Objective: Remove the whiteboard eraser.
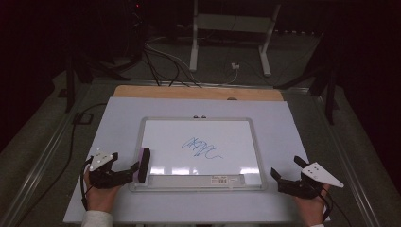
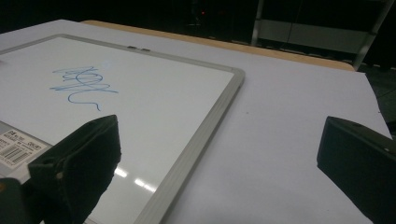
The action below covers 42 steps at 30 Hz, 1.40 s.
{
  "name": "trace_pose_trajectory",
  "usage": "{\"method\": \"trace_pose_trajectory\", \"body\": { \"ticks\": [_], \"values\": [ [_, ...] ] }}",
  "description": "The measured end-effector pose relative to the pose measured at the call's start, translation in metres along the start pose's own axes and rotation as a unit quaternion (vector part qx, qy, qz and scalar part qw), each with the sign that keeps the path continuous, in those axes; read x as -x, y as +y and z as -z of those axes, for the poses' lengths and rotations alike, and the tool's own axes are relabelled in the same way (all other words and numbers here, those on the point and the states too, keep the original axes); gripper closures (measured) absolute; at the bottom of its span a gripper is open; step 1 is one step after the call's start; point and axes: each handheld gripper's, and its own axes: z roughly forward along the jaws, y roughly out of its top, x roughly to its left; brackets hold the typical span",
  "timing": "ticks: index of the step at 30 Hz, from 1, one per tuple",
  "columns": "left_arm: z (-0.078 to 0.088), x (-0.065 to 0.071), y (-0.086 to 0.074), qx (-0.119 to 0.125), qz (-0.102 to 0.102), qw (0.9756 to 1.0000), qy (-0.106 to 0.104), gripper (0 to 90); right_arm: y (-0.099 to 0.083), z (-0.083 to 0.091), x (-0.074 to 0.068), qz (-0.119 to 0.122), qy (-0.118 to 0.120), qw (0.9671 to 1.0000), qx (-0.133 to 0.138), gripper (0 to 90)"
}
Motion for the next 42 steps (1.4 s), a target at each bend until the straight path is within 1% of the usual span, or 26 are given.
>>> {"method": "trace_pose_trajectory", "body": {
  "ticks": [1, 4, 6, 12, 13, 16, 19, 25, 30, 33, 34, 35, 37, 38, 41, 42],
  "values": [
    [0.0, 0.0, 0.0, 0.0, 0.0, 1.0, 0.0, 10.6, 0.0, 0.0, 0.0, 0.0, 0.0, 1.0, 0.001, 0.2],
    [-0.002, 0.001, -0.001, -0.004, 0.006, 0.9999, -0.011, 11.1, 0.0, 0.0, 0.0, 0.001, 0.001, 1.0, -0.001, 0.2],
    [-0.003, 0.002, -0.001, -0.008, 0.007, 0.9998, -0.016, 11.5, 0.0, 0.0, 0.0, 0.0, 0.001, 1.0, -0.001, 0.2],
    [-0.004, 0.006, -0.004, -0.02, 0.005, 0.9995, -0.023, 14.3, 0.0, 0.0, -0.002, 0.004, 0.0, 1.0, -0.001, 0.2],
    [-0.004, 0.006, -0.004, -0.021, 0.007, 0.9994, -0.027, 14.3, 0.0, 0.0, -0.002, 0.004, 0.001, 1.0, -0.001, 0.2],
    [-0.004, 0.006, -0.005, -0.024, 0.012, 0.9992, -0.031, 15.3, 0.0, -0.001, -0.002, 0.007, 0.001, 1.0, -0.004, 0.2],
    [-0.003, 0.005, -0.006, -0.026, 0.018, 0.999, -0.03, 16.1, 0.0, -0.001, -0.003, 0.008, 0.002, 1.0, -0.004, 0.2],
    [-0.002, 0.005, -0.007, -0.033, 0.018, 0.9988, -0.032, 16.9, 0.0, -0.001, -0.003, 0.01, 0.002, 0.9999, -0.003, 0.2],
    [0.002, 0.004, -0.007, -0.029, 0.02, 0.9989, -0.03, 17.1, 0.001, -0.001, -0.004, 0.011, 0.002, 0.9999, -0.002, 0.2],
    [0.003, 0.004, -0.008, -0.035, 0.019, 0.9989, -0.025, 18.4, 0.001, -0.001, -0.004, 0.012, 0.002, 0.9999, -0.002, 0.2],
    [0.002, 0.004, -0.008, -0.039, 0.018, 0.9987, -0.026, 19.6, 0.001, -0.001, -0.004, 0.013, 0.002, 0.9999, -0.002, 0.2],
    [0.001, 0.004, -0.008, -0.039, 0.022, 0.9986, -0.028, 19.8, 0.001, -0.001, -0.004, 0.013, 0.002, 0.9999, -0.002, 0.2],
    [0.0, 0.007, -0.007, -0.045, 0.013, 0.9985, -0.028, 21.2, 0.001, -0.001, -0.004, 0.013, 0.003, 0.9999, -0.003, 0.2],
    [0.0, 0.007, -0.007, -0.045, 0.013, 0.9985, -0.028, 21.4, 0.001, -0.001, -0.004, 0.013, 0.003, 0.9999, -0.003, 0.2],
    [-0.004, 0.013, -0.006, -0.053, 0.009, 0.9978, -0.038, 21.7, 0.001, -0.002, -0.005, 0.016, 0.004, 0.9999, -0.004, 0.2],
    [-0.007, 0.017, -0.005, -0.06, 0.004, 0.9972, -0.045, 21.8, 0.001, -0.002, -0.005, 0.016, 0.004, 0.9999, -0.003, 0.2]
  ]
}}
